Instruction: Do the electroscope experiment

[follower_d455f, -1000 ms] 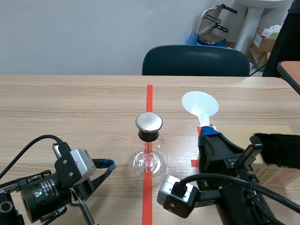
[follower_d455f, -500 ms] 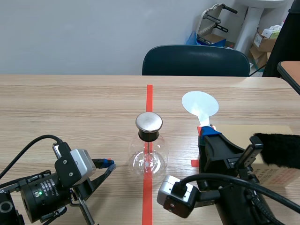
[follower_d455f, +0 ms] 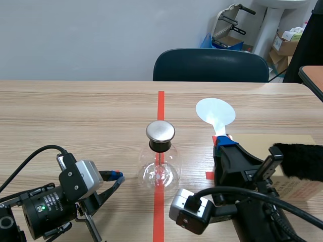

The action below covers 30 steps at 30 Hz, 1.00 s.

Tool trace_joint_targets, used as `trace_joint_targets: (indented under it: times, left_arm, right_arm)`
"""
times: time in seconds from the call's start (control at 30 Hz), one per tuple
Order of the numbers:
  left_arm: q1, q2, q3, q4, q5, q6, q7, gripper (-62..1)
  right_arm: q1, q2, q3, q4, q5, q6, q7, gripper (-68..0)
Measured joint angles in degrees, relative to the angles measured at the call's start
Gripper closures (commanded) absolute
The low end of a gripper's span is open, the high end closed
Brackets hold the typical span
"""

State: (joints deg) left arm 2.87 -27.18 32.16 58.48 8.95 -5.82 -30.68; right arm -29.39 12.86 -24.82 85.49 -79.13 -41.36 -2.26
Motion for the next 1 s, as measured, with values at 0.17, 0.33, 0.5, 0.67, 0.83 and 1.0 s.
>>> trace_joint_targets:
  times: [0.17,0.33,0.5,0.67,0.83,1.0]
  left_arm:
    - [0.0,0.0,0.0,0.0,0.0,0.0,0.0,-5.5]
    - [0.0,0.0,0.0,0.0,0.0,0.0,0.0,-5.5]
    - [0.0,0.0,0.0,0.0,0.0,0.0,0.0,-5.5]
    - [0.0,0.0,0.0,0.0,0.0,0.0,0.0,-5.5]
    - [0.0,0.0,0.0,0.0,0.0,0.0,0.0,-5.5]
    - [0.0,0.0,0.0,0.0,0.0,0.0,0.0,-5.5]
  right_arm:
    - [0.0,0.0,0.0,0.0,0.0,0.0,0.0,-1.8]
    - [0.0,0.0,0.0,0.0,0.0,0.0,0.0,-1.8]
    - [0.0,0.0,0.0,0.0,0.0,0.0,0.0,-1.8]
    - [0.0,0.0,0.0,0.0,0.0,0.0,0.0,-1.8]
    - [0.0,0.0,0.0,0.0,0.0,0.0,0.0,-1.8]
    - [0.0,0.0,0.0,0.0,0.0,0.0,0.0,-1.8]
